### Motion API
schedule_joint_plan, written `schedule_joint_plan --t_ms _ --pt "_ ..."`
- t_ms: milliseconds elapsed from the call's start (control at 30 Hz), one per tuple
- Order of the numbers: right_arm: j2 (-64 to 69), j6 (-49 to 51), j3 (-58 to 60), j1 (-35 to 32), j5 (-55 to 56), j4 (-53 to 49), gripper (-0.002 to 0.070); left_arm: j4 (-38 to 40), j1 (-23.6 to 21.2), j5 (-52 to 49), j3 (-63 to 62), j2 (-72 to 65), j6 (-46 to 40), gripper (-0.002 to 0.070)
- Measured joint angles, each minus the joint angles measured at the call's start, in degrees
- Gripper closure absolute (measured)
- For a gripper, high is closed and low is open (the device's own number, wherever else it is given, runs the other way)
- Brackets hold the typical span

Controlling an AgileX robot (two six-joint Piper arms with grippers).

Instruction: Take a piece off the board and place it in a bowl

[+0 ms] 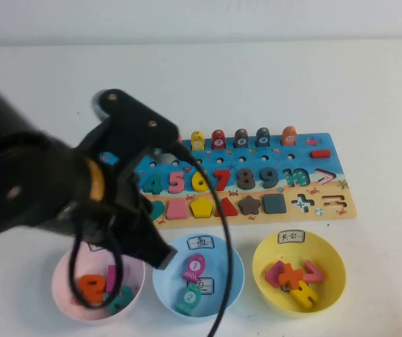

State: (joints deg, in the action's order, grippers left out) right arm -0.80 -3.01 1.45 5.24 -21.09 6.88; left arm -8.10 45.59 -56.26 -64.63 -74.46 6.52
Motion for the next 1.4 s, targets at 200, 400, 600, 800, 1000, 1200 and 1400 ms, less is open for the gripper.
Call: schedule_joint_plan --t_ms 200,400,600,800,1000,1200,1400 --pt "0.0 0.0 0.0 0.0 0.0 0.0 0.0694 -2.7 0.0 9.8 14.2 15.9 7.1 0.0676" --pt "0.0 0.0 0.0 0.0 0.0 0.0 0.0694 -3.8 0.0 24.2 29.5 28.6 9.3 0.0676" --pt "0.0 0.0 0.0 0.0 0.0 0.0 0.0694 -10.9 0.0 49.4 43.3 35.4 9.3 0.0676" --pt "0.0 0.0 0.0 0.0 0.0 0.0 0.0694 -12.6 0.0 57.1 48.8 35.7 9.4 0.0676" --pt "0.0 0.0 0.0 0.0 0.0 0.0 0.0694 -11.7 0.0 57.7 48.9 35.7 12.7 0.0677" --pt "0.0 0.0 0.0 0.0 0.0 0.0 0.0694 -11.4 0.0 57.9 49.5 35.7 14.2 0.0677" --pt "0.0 0.0 0.0 0.0 0.0 0.0 0.0694 -5.8 -3.1 60.1 52.3 41.4 9.3 0.0677"
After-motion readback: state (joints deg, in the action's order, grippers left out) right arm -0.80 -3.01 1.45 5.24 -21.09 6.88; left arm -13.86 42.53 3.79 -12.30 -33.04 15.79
